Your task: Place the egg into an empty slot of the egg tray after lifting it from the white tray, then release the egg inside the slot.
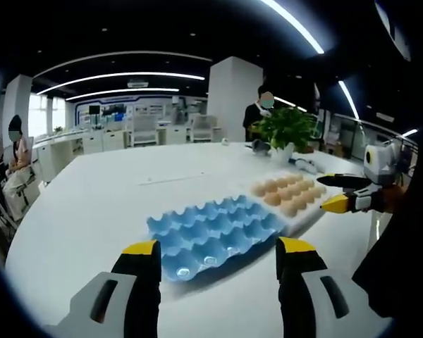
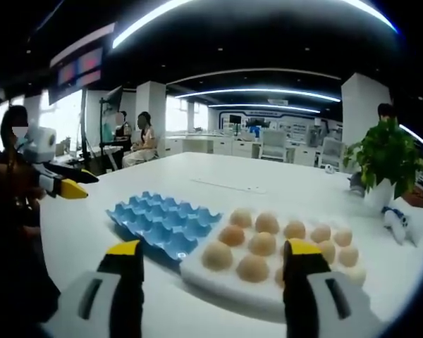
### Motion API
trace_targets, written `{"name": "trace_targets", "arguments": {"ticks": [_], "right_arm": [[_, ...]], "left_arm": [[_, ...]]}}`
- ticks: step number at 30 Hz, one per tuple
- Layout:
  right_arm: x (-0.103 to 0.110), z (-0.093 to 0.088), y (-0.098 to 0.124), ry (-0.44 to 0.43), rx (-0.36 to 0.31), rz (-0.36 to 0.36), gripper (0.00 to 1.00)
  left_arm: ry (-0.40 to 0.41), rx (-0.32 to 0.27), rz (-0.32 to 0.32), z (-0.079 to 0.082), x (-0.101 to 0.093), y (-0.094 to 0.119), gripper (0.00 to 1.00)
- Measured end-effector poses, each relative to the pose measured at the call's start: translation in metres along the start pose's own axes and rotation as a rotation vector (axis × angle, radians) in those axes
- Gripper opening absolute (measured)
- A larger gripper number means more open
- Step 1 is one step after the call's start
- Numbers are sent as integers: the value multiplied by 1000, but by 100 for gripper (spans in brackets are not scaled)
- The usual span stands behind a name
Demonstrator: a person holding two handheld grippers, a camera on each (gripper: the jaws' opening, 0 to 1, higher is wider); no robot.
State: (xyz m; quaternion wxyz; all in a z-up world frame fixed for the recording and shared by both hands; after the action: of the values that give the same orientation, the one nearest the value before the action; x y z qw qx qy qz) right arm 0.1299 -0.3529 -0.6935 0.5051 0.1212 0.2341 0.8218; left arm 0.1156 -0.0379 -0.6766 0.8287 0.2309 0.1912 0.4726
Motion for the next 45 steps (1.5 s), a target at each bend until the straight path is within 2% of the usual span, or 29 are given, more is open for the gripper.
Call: {"name": "trace_targets", "arguments": {"ticks": [16,17,21,23,30,32,33,34,35,40,44,45], "right_arm": [[-1,2,-4,-7,9,-15,82],[-1,2,-4,-7,14,-15,80],[3,1,-7,-39,44,30,61],[5,3,-10,-46,42,45,57],[0,17,-31,21,66,4,35],[-2,18,-36,15,86,9,35],[-3,16,-41,-16,111,14,35],[-4,13,-48,-10,163,23,34],[-4,11,-51,-4,187,22,33],[-3,6,-65,46,262,41,25],[-5,3,-71,51,316,49,24],[-8,1,-73,62,351,53,24]], "left_arm": [[5,0,10,-1,4,0,66],[5,2,11,-1,5,0,66],[9,0,9,-1,5,0,66],[6,0,8,0,5,0,66],[4,-6,10,1,6,-1,66],[6,-7,10,1,6,0,65],[7,-7,11,0,7,0,65],[8,-7,11,0,7,0,65],[9,-7,10,0,7,0,64],[13,-10,13,-1,8,1,64],[17,-17,16,0,9,2,64],[19,-20,16,0,9,2,63]]}}
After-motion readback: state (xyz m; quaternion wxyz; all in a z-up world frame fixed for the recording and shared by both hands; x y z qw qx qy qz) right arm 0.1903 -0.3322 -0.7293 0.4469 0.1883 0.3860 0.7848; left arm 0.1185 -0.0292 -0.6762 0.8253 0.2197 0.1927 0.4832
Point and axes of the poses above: the point that each gripper's makers call its tool centre point, and the gripper's own axes: y roughly backward along the fingers, x roughly to its left, z roughly out of its top, the point moved 8 cm from there along y, roughly backward along the fingers, and after that the axes turned 14 degrees about x, right-handed, at the moved point
